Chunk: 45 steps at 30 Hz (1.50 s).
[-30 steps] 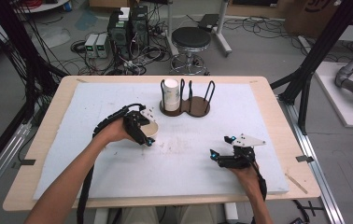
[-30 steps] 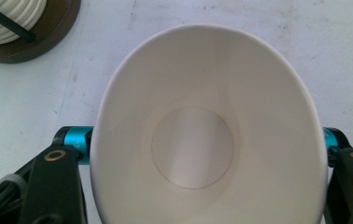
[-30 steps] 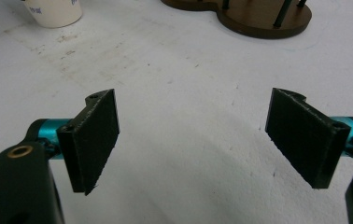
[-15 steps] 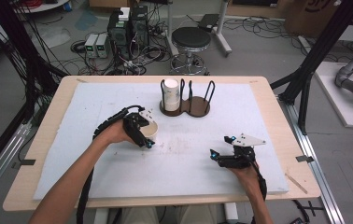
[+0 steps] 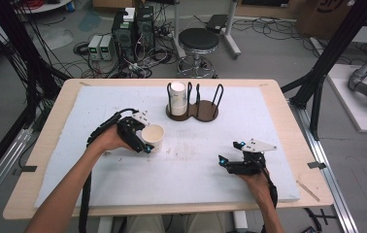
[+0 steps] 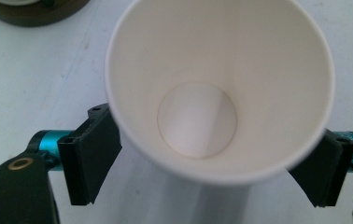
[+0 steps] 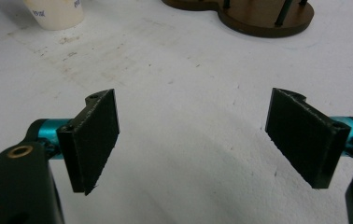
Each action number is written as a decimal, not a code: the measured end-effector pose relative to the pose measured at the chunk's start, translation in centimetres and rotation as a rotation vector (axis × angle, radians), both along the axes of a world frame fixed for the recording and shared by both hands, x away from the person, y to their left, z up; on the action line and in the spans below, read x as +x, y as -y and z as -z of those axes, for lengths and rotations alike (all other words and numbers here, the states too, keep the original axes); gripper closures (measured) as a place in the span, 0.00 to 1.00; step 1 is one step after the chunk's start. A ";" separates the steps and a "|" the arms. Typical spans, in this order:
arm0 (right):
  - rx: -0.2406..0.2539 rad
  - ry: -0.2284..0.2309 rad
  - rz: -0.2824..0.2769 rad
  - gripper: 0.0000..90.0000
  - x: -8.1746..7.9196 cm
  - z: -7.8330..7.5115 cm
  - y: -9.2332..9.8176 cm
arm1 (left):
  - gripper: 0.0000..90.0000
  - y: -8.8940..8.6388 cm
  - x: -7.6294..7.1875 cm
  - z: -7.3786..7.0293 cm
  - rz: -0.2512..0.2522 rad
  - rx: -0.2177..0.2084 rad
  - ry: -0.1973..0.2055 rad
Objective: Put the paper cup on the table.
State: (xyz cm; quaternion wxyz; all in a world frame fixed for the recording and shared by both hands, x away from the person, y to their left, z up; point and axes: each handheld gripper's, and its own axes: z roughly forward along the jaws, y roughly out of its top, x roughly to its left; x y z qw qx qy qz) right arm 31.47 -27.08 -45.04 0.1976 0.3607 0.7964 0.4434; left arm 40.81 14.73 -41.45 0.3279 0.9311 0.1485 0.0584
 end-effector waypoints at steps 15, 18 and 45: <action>0.011 -0.007 -0.002 0.20 0.1 0.0 0.1 | 0.19 -6.5 -5.4 1.0 -0.177 -0.160 0.076; 0.012 -0.010 -0.001 0.20 0.1 0.0 0.1 | 0.19 -7.6 -6.7 1.3 -0.225 -0.224 0.110; 0.025 -0.005 0.014 0.20 0.1 0.0 0.3 | 0.19 -11.2 -11.6 5.1 -0.526 -0.552 0.299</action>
